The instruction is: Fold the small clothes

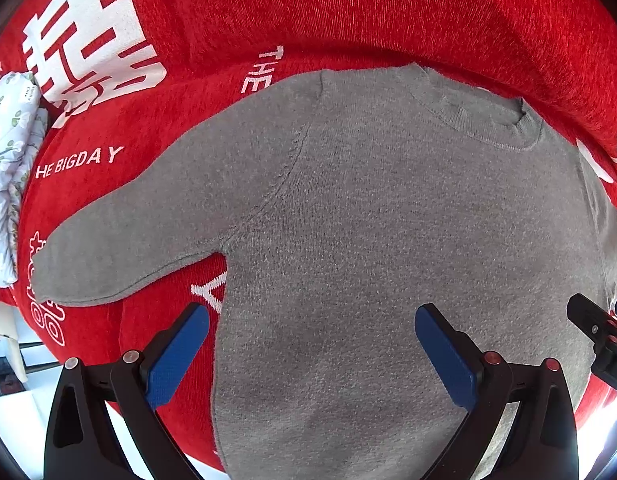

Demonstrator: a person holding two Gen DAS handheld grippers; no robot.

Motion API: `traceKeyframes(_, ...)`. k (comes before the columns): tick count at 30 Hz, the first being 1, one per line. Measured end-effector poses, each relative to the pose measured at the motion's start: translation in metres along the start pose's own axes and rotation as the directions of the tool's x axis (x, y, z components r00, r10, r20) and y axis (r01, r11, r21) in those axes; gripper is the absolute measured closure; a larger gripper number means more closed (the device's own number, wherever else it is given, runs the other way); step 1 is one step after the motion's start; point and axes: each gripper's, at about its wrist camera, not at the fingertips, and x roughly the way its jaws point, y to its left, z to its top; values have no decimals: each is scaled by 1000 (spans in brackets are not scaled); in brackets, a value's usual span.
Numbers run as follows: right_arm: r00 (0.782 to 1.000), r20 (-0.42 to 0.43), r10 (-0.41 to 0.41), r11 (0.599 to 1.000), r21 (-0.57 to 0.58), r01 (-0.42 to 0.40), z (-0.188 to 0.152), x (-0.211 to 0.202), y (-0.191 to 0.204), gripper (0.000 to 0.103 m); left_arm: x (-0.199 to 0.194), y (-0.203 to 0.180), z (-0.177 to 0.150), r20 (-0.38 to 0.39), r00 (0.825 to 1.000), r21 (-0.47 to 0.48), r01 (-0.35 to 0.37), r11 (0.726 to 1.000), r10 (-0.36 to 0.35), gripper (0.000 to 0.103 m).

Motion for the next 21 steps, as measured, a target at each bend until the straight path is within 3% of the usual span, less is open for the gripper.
traceKeyframes(21, 1000, 5, -5, 1000, -3, 5, -1, -3, 11, 0, 0, 6, 3, 7, 1000, -7, 9, 1000, -9, 0)
